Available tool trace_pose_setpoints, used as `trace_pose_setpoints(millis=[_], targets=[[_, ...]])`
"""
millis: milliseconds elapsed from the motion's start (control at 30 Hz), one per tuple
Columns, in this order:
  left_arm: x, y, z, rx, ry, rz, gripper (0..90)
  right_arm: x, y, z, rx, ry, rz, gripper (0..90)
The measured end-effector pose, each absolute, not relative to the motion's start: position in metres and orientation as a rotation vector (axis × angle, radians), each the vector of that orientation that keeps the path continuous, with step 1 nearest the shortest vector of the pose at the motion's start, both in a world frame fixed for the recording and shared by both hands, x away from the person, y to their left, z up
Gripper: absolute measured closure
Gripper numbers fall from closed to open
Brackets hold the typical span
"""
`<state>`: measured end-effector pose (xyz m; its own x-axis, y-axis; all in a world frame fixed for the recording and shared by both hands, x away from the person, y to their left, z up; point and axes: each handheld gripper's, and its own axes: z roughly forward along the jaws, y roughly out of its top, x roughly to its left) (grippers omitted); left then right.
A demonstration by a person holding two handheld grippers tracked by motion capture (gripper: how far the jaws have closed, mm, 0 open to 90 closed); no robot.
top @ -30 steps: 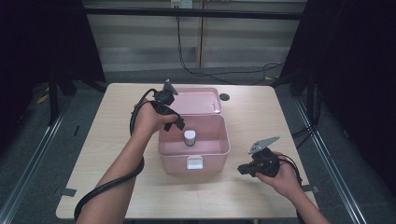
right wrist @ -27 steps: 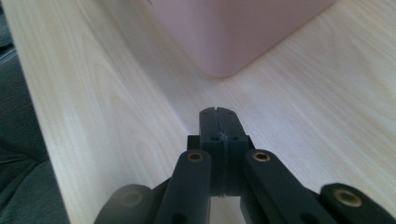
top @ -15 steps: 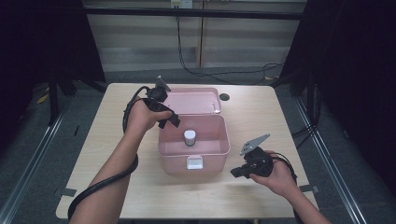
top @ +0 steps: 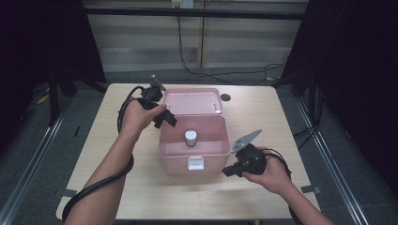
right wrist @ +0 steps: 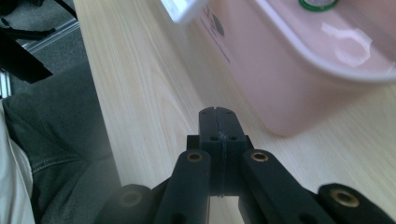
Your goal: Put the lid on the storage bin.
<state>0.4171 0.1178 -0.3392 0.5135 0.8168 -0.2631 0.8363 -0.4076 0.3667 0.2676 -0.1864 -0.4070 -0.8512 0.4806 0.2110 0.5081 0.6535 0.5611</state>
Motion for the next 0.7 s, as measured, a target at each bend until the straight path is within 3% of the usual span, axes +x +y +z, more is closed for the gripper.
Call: trace_pose_setpoints(millis=[700], targets=[[0.415,0.143,-0.346,2.285,1.408,-0.056,23.8,0.277,-0.143,-0.382,-0.699,-2.846,-1.032,90.0]])
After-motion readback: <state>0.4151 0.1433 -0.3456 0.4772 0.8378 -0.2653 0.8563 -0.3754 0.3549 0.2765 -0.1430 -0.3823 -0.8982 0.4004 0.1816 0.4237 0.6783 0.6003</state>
